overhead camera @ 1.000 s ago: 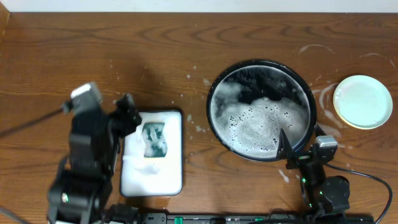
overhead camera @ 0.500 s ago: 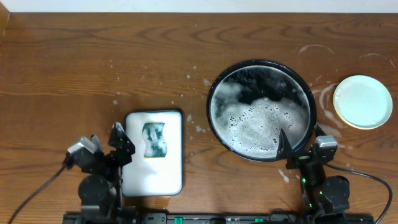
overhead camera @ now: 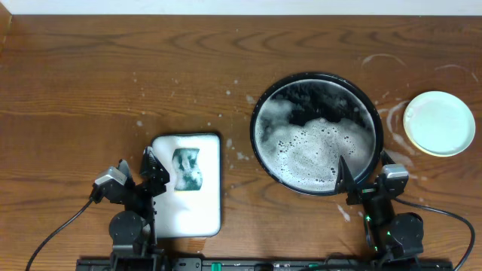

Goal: Clean dirty plates on tray and stack at the side

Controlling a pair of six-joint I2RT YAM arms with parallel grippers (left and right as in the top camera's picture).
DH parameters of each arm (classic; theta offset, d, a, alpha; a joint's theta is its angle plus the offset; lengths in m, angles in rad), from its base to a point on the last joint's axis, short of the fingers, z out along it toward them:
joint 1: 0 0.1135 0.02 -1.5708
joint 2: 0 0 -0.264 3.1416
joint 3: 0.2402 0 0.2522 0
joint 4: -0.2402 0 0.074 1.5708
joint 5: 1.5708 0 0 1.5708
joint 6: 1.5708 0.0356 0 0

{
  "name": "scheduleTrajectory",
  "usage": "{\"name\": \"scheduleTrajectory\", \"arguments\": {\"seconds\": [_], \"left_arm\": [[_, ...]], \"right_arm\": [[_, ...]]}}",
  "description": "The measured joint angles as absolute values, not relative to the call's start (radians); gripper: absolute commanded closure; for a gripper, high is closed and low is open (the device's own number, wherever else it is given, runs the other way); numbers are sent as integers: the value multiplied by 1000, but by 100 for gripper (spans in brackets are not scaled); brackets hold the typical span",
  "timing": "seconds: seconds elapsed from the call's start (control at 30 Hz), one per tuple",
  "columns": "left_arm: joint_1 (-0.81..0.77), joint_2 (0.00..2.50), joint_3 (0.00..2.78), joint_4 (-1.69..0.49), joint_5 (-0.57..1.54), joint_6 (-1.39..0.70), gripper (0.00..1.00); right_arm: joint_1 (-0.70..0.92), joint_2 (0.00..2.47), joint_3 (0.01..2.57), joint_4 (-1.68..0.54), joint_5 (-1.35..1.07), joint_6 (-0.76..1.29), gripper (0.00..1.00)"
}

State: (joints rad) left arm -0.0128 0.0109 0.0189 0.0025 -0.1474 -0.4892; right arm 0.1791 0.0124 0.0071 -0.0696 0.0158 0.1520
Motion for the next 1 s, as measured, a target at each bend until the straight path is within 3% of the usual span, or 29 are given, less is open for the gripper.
{"name": "scheduleTrajectory", "arguments": {"seconds": [1.0], "left_arm": [[-13, 11, 21, -17, -137, -489, 18]], "right_arm": [[179, 12, 7, -70, 16, 152, 1]]}}
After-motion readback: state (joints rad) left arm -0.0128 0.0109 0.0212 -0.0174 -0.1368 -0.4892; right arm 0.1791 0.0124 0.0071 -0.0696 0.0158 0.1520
